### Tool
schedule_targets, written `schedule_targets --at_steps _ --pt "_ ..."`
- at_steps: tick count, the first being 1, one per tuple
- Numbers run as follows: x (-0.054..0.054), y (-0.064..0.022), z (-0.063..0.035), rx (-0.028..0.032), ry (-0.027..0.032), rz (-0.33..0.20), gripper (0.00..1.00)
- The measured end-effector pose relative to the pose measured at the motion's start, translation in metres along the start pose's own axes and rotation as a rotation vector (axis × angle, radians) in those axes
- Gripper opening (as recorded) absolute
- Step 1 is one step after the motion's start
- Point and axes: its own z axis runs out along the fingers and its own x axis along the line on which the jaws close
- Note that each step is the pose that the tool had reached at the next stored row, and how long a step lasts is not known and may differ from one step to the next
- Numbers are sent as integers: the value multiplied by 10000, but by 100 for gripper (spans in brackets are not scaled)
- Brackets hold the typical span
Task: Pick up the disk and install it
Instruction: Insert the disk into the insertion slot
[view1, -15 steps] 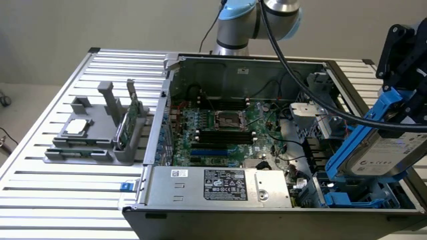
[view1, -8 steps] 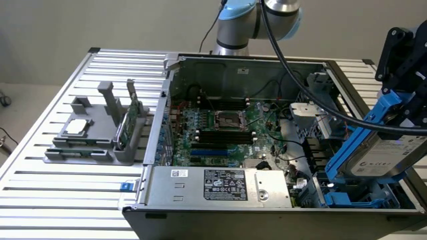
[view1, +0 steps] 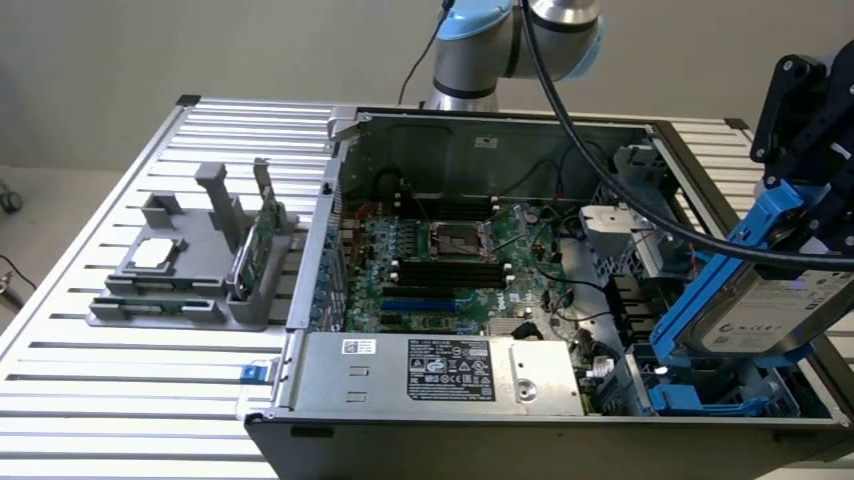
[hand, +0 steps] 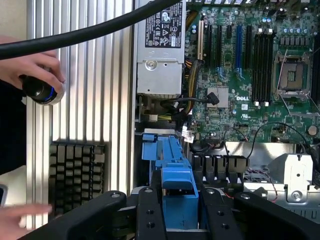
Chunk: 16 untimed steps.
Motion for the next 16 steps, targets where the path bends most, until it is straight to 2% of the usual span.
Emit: schedule_targets --at_steps 10,12,15,16 --pt "0 -1 2 10 2 -1 33" --pt "-1 2 21 51 -5 1 33" --pt "-3 18 51 148 -7 4 33" --pt "-2 20 53 151 -8 4 33"
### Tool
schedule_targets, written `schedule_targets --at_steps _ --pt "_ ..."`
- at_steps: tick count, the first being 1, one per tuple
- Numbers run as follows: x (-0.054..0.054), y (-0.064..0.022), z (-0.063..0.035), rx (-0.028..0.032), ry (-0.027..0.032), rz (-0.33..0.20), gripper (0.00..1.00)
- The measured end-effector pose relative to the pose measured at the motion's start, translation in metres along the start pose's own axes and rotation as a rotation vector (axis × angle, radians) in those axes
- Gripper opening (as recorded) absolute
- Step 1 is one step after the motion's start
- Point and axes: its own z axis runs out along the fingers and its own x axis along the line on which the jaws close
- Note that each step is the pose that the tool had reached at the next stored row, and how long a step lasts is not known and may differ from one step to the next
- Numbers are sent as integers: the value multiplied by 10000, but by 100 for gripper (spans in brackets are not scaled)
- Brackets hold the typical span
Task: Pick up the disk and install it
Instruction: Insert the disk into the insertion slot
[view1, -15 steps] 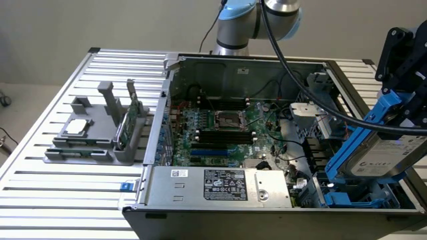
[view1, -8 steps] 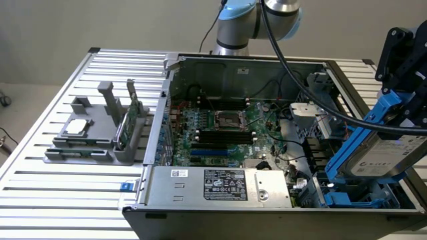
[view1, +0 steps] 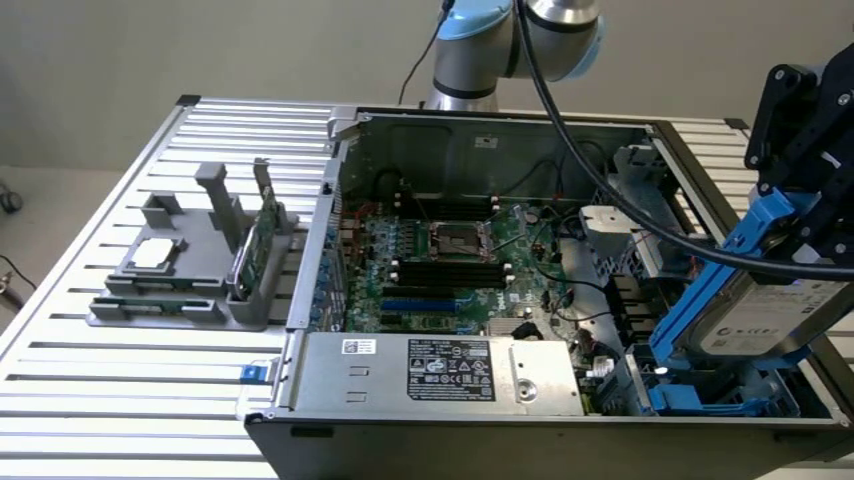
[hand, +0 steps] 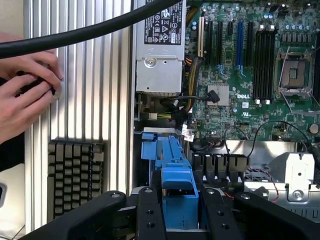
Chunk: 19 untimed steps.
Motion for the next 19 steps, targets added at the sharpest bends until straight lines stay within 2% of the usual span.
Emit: schedule_targets --at_steps 3,19 --pt "-1 0 6 3 5 0 33" --pt "-6 5 165 23 6 8 33"
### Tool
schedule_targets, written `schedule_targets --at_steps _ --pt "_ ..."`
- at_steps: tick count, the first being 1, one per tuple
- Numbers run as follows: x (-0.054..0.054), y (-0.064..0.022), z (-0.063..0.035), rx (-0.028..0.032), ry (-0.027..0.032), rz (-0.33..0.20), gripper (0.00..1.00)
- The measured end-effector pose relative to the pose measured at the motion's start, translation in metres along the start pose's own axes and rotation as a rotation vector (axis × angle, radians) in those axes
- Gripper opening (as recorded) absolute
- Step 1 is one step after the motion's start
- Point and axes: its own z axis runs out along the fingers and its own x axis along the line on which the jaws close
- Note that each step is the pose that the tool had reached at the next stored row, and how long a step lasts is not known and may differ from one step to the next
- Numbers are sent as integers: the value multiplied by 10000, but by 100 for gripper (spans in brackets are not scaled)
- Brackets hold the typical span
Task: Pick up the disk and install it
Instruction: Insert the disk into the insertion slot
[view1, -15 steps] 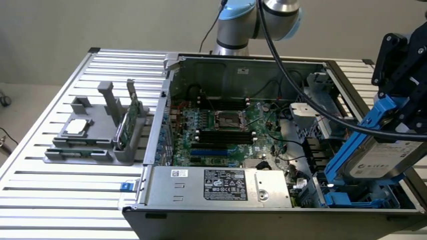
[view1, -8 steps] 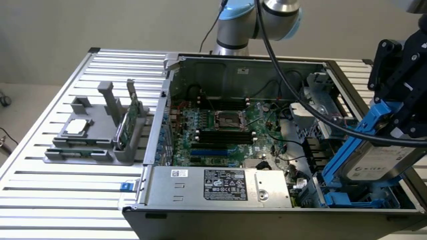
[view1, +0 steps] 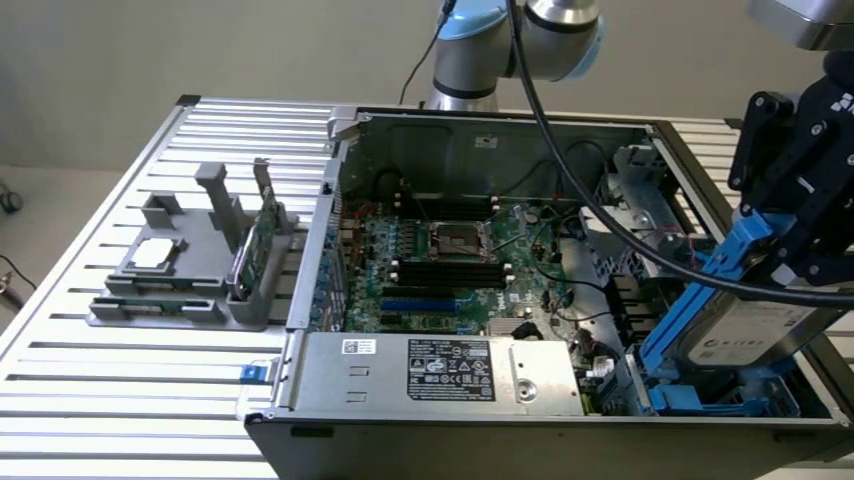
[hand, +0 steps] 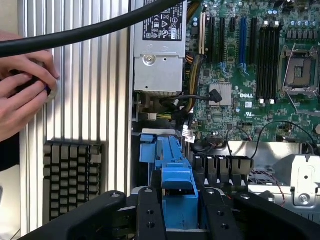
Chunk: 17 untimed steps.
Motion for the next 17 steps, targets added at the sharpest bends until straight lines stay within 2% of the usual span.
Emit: schedule_targets --at_steps 17 --pt "-18 -2 45 0 4 0 33"
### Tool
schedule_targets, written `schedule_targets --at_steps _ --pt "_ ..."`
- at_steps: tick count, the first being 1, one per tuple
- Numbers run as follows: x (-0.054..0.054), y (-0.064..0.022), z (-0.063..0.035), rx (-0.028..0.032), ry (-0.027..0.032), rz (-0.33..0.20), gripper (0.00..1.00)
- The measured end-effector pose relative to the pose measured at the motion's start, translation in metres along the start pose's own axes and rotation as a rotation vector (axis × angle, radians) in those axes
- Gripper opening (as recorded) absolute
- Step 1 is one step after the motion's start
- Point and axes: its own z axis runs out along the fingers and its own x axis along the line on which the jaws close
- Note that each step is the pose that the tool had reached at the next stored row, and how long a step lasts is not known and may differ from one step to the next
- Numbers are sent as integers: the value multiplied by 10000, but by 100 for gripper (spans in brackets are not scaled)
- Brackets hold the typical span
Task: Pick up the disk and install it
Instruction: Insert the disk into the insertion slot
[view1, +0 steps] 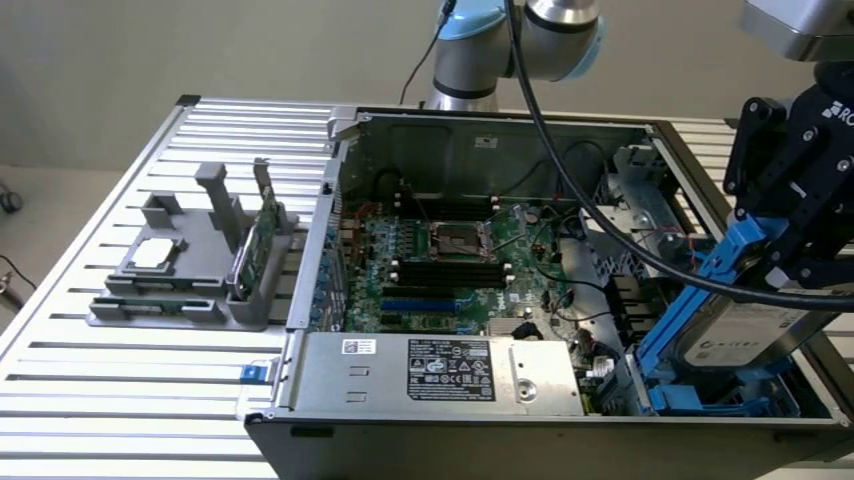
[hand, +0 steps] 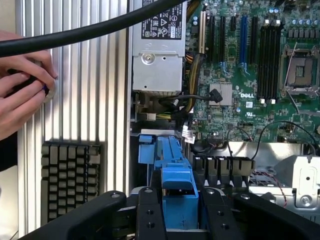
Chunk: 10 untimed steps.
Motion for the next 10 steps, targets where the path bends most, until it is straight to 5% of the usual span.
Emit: schedule_targets --at_steps 10 --pt "-11 -2 44 0 3 0 33"
